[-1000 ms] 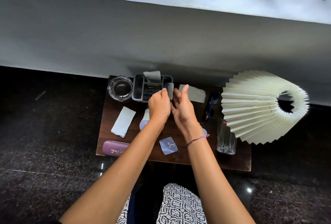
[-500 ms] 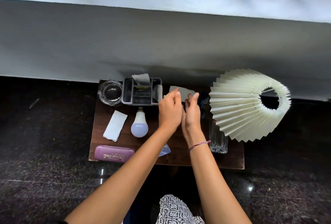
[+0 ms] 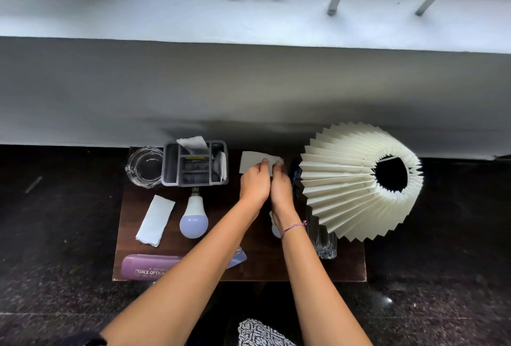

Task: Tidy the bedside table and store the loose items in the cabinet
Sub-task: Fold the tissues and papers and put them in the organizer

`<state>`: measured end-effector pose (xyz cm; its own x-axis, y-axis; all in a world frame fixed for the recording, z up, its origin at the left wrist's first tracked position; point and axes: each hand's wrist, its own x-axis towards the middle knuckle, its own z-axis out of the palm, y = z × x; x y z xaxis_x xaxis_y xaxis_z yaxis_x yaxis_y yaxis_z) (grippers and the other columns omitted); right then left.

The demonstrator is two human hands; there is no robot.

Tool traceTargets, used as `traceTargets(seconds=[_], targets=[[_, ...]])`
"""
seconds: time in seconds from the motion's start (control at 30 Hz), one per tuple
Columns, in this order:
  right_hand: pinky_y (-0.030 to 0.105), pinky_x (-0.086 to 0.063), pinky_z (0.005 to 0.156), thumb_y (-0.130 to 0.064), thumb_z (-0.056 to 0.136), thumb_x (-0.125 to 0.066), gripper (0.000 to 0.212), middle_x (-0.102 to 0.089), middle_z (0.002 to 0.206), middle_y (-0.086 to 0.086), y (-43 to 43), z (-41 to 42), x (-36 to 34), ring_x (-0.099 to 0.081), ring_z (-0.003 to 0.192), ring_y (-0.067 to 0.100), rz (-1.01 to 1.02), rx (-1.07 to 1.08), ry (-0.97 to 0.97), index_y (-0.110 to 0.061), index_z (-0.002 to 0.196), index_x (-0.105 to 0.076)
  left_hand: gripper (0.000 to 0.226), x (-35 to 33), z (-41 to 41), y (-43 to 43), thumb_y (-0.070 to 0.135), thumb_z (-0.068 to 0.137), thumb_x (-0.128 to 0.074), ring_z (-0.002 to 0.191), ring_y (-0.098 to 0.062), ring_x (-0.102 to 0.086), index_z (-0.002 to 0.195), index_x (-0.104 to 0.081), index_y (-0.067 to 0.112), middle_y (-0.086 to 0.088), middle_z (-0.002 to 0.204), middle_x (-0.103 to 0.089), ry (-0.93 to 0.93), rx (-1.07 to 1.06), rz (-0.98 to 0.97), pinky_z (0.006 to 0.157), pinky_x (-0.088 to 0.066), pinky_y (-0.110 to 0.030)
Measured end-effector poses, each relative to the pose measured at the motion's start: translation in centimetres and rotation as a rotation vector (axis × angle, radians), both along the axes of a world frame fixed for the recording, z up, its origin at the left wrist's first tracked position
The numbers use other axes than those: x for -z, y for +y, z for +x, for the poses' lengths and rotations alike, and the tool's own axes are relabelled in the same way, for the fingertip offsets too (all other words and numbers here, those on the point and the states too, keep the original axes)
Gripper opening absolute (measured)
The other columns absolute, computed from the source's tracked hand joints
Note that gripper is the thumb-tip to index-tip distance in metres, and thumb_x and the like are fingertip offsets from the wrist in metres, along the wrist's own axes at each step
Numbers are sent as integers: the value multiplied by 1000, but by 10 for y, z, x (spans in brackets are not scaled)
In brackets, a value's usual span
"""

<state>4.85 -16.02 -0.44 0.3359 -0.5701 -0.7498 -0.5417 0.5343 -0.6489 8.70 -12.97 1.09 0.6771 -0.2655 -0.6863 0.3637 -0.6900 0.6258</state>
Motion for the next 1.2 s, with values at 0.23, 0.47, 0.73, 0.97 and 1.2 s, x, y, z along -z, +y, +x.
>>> traceTargets(seconds=[0.23,0.47,0.73,0.97,1.2], targets=[[43,-30,113,-31,100,-35,51,-39,147,13,-8,3,10,-37,135,27,-81,-51,52,-17,147,-20,54,21,8,-4,44,99,-26,104,-28,-58,118,-57,3,-18,114,-62,48,62,71,79,-41,-30],[38,-22,118,-20,101,-35,45,-17,157,7,-11,2,19,-26,142,25,-94,-191,82,-6,143,-31,58,34,15,-5,44,99,-24,117,-31,-53,124,-53,2,-20,127,-56,99,99,119,89,-39,-32],[36,-22,118,-10,98,-42,39,-20,153,5,-10,0,27,-23,142,21,-135,-215,61,-9,137,-44,56,42,23,1,44,99,-26,120,-29,-51,127,-51,3,-17,131,-55,127,46,104,89,-37,-29],[27,-28,111,-8,97,-44,38,-33,145,9,-8,4,35,-39,133,23,-172,-322,137,-2,134,-47,54,46,23,3,42,99,-27,114,-31,-55,120,-57,2,-20,123,-59,119,50,92,86,-40,-30],[27,-32,107,-7,94,-47,35,-45,139,10,-2,1,37,-45,128,24,-206,-292,138,-5,128,-55,54,47,22,4,44,99,-27,113,-30,-55,119,-58,4,-18,122,-60,136,34,93,85,-39,-29]])
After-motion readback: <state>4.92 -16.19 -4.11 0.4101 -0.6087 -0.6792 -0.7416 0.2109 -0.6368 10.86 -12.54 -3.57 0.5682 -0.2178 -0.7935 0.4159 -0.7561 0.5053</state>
